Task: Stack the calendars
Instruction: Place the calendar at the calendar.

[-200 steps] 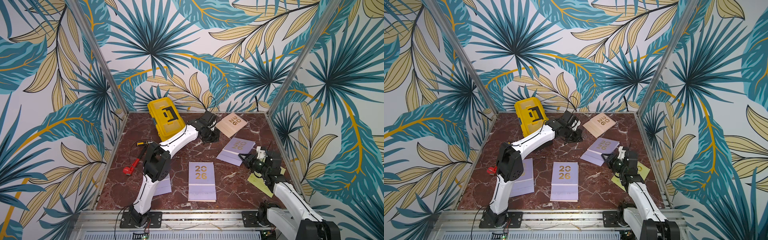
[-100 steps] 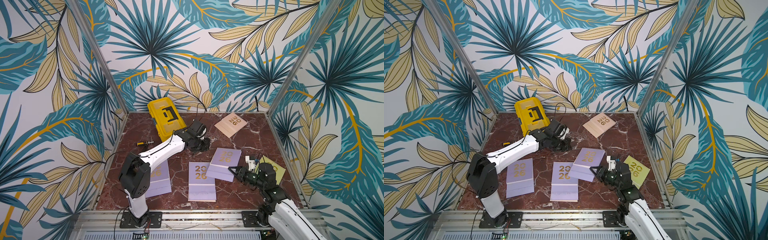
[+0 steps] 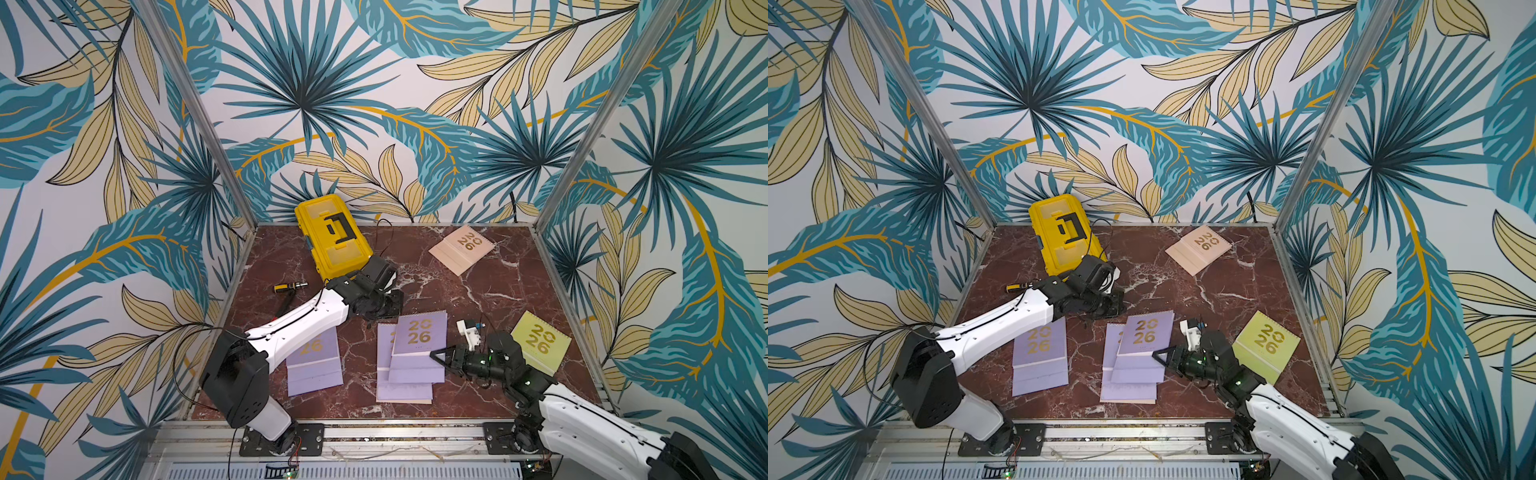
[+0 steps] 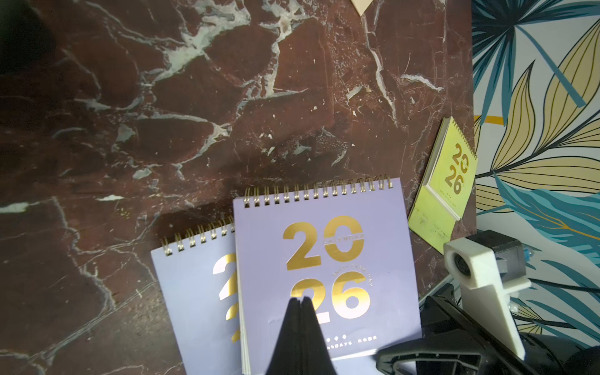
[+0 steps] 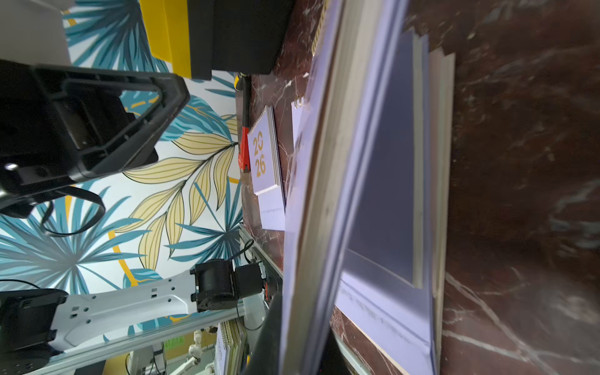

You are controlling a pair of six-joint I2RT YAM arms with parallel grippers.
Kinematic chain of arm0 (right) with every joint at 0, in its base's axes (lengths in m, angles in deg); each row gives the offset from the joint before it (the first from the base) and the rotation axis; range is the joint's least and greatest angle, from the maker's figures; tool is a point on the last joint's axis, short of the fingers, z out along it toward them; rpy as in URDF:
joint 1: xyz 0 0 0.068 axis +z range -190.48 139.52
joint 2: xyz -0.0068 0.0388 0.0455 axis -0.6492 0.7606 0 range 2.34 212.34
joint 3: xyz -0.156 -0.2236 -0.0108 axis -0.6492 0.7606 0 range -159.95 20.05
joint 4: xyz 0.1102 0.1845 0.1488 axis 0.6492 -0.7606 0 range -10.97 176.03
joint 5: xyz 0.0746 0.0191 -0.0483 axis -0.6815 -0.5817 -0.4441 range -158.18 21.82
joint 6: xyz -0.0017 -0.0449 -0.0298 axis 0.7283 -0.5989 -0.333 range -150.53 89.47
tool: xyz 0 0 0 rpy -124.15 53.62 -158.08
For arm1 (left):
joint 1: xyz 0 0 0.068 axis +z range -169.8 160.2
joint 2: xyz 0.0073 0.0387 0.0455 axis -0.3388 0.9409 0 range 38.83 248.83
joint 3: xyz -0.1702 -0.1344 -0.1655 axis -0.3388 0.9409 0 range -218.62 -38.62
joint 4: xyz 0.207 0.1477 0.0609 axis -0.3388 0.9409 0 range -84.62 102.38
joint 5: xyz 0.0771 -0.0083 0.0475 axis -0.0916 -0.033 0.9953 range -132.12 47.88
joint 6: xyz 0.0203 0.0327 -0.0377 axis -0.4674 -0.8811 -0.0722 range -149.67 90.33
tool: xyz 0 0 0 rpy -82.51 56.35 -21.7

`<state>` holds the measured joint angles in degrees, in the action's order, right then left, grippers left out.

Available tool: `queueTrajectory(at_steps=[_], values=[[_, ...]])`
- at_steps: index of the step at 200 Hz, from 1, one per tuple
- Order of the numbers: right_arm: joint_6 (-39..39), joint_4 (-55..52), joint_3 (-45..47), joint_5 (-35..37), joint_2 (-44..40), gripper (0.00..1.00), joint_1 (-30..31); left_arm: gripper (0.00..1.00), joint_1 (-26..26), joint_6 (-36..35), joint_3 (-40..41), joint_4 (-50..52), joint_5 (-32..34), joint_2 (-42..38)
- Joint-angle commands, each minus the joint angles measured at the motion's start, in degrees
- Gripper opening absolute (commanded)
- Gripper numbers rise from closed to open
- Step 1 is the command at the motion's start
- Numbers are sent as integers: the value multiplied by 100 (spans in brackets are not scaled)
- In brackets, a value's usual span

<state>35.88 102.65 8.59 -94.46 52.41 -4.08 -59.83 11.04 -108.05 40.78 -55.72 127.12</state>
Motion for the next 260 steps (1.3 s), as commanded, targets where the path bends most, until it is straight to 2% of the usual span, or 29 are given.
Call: queueTrajectory(at_steps=[1,22,75,156,195,260], values=[[62,1435,-18,158,345,0,206,0,15,58,193,-77,181,-270],[52,1585,-43,240,362,0,272,0,64,70,324,-77,185,-421],[-103,873,-58,83,-357,0,341,0,186,138,708,-77,98,-520],[-217,1925,-155,-714,911,0,535,0,468,464,1854,-152,236,-1230],[-494,1825,-253,-814,1125,0,535,0,592,508,2147,-148,289,-1454],[-773,1590,-334,-708,1258,0,501,0,672,481,2327,-216,192,-1324]])
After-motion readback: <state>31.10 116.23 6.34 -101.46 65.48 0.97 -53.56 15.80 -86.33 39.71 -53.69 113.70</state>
